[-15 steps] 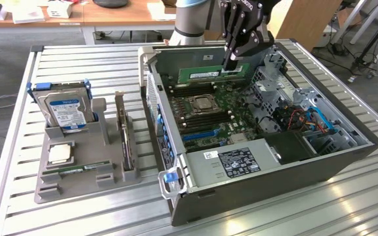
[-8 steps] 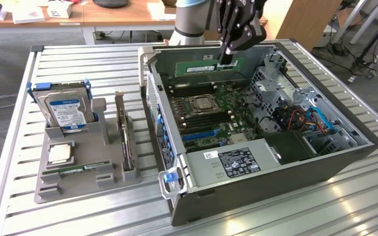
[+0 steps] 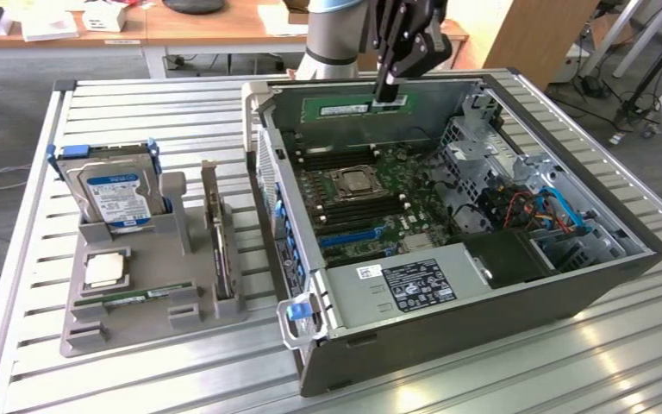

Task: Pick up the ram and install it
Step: 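Pick up the ram and move it above insertion slot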

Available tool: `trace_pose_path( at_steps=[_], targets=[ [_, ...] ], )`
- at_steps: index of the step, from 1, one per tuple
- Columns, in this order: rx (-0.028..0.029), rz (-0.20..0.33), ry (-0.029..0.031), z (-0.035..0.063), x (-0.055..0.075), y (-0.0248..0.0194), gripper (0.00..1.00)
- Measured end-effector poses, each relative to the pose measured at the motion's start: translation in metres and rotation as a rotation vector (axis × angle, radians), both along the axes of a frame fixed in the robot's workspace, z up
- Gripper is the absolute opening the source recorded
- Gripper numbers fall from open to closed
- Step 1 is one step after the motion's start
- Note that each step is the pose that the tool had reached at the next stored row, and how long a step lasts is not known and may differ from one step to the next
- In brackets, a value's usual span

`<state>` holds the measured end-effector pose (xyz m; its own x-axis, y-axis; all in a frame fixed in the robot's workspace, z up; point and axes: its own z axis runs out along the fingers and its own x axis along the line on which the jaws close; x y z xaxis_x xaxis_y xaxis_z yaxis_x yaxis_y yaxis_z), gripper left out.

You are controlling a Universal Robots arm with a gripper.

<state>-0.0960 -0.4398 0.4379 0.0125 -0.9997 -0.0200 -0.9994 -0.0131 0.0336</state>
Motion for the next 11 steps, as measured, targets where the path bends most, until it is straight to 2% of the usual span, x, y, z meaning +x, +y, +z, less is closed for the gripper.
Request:
trace_pose_path(
  at_steps=[2, 4, 8, 11],
  targets=[
    [0.0009, 0.0, 0.0, -0.0003, 0.0, 0.0044, 0.12],
    [0.0014, 0.0, -0.0001, -0.0005, 0.0, 0.0066, 0.12],
    [0.0017, 0.0, -0.0001, -0.0006, 0.0, 0.007, 0.12],
    [0.0043, 0.0, -0.0001, -0.0024, -0.0001, 0.0072, 0.12]
  ],
)
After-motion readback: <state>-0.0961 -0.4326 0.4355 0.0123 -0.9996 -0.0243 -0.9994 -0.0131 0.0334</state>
